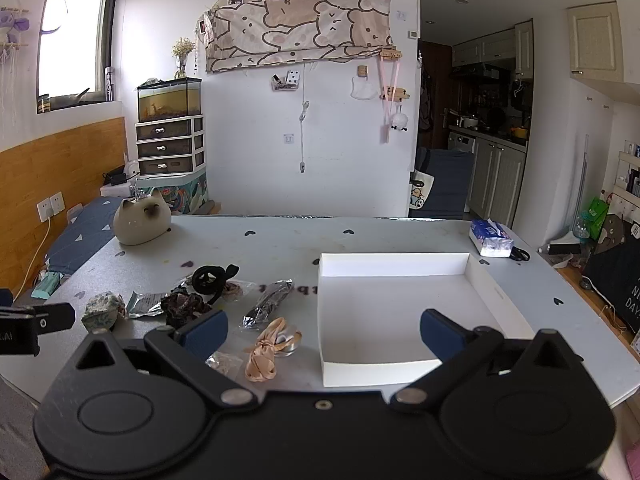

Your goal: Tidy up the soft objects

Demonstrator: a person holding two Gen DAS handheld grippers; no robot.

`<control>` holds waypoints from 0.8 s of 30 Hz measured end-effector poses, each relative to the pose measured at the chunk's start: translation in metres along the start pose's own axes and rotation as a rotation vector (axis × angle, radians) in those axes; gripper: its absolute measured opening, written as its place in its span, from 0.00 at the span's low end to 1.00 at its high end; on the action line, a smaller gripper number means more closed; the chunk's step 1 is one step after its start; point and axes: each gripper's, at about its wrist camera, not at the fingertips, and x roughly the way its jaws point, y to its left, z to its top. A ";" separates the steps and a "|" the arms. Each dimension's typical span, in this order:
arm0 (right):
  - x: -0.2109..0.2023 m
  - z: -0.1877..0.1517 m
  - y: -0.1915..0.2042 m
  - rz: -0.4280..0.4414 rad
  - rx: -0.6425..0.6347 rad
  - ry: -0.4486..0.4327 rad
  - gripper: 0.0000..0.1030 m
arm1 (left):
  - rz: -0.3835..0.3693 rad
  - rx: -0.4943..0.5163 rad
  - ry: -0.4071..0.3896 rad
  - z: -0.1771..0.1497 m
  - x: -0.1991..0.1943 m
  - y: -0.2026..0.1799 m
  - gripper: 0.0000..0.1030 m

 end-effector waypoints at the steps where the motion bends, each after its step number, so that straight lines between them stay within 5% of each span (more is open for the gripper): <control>1: 0.000 0.000 0.000 0.000 0.000 0.000 1.00 | -0.001 0.000 0.001 0.000 0.000 0.000 1.00; 24: -0.002 0.000 -0.002 0.001 0.000 -0.001 1.00 | 0.004 -0.003 0.007 0.003 0.001 0.003 1.00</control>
